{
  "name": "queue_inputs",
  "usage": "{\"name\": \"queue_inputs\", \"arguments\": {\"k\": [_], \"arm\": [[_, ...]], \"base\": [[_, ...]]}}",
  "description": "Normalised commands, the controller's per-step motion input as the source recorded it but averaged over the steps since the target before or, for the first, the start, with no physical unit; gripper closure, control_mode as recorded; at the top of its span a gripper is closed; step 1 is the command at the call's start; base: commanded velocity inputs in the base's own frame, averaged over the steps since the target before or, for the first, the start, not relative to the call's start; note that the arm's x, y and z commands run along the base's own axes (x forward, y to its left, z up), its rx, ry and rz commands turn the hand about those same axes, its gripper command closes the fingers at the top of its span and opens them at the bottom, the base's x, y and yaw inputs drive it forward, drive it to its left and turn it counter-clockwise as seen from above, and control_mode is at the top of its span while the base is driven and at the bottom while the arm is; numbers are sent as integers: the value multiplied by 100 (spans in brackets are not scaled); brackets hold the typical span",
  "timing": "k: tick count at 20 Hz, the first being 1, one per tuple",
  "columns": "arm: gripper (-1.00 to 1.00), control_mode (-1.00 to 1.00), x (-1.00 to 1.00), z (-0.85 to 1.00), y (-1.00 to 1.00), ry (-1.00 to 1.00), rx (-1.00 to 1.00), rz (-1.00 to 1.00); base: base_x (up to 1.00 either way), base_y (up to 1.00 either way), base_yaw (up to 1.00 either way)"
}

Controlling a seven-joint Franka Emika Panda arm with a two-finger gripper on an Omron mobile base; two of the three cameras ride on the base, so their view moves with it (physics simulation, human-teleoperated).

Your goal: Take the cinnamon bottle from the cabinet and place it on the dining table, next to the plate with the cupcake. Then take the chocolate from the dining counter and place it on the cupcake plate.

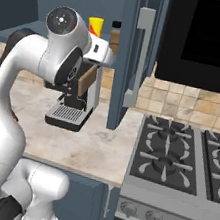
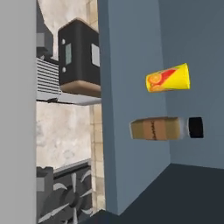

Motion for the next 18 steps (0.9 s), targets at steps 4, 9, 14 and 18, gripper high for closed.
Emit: {"name": "queue_inputs", "arguments": {"k": [4, 9, 14, 18], "arm": [[-100, -100, 22, 11, -8, 0, -5, 4], [-100, -100, 20, -1, -4, -9, -7, 13], [-100, -100, 33, 0, -1, -6, -12, 17], [-100, -100, 42, -2, 0, 0, -12, 12]], "base": [[0, 0, 0], [0, 0, 0], [0, 0, 0], [0, 0, 0]]}}
